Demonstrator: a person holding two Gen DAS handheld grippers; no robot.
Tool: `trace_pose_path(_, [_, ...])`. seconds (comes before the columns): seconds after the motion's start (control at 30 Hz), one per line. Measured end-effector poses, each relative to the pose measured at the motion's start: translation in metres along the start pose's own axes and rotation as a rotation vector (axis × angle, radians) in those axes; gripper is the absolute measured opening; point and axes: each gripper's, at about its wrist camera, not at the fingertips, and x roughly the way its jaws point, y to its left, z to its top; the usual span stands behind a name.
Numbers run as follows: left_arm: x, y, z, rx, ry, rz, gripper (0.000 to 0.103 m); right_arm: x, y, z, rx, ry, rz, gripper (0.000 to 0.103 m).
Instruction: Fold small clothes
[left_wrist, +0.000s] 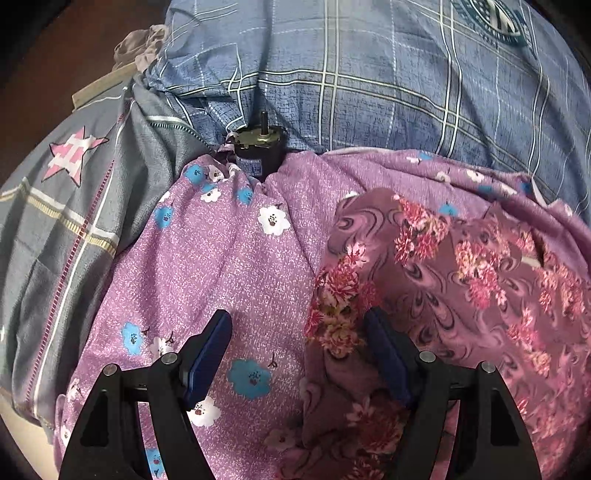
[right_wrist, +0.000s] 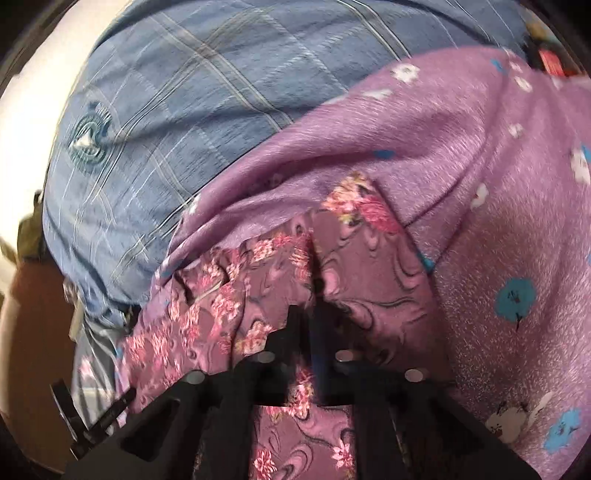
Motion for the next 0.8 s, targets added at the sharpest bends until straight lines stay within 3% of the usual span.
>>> trace_pose_path(0.23, [-0.03, 0.012, -0.002, -0.02, -0.07, 0.028, 0.071, -0.051, 0.017, -0.005, -0.067, -0.076, 0.007, 0.003])
trace_pose_path(0.3, [-0.021, 0.007, -0.004, -0.004, -0.04, 0.049, 0.072, -0.048, 0.015, -0.009, -0.081, -0.057, -0.064, 0.003])
trace_pose_path(0.4, [-0.007, -0.003, -0.007, 0.039, 0.011, 0.092, 0.072, -0.018, -0.004, -0.01, -0.036, 0.053, -0.205, 0.01])
trace_pose_path(0.43, [-0.007, -0.004, -0.007, 0.052, 0.014, 0.102, 0.072, -0.012, -0.011, -0.009, 0.004, 0.082, -0.177, 0.008])
trace_pose_path(0.5, [-0.011, -0.006, -0.006, 0.057, 0.0, 0.109, 0.072, -0.02, -0.013, -0.005, 0.03, 0.075, -0.14, 0.019])
trace_pose_path(0.53, [-0.015, -0.005, -0.005, 0.051, -0.015, 0.104, 0.072, -0.029, -0.011, -0.003, 0.031, 0.053, -0.106, 0.035])
trace_pose_path(0.57, [-0.021, -0.005, -0.005, 0.044, -0.039, 0.095, 0.072, -0.041, -0.01, -0.002, 0.02, 0.0, -0.069, 0.043])
trace_pose_path(0.63, [-0.038, -0.004, -0.008, 0.05, -0.088, 0.084, 0.072, -0.061, -0.004, -0.003, -0.008, -0.075, -0.048, 0.045])
trace_pose_path(0.8, [-0.088, -0.008, -0.031, 0.093, -0.21, 0.059, 0.073, -0.105, -0.004, -0.014, -0.016, -0.162, 0.018, 0.045])
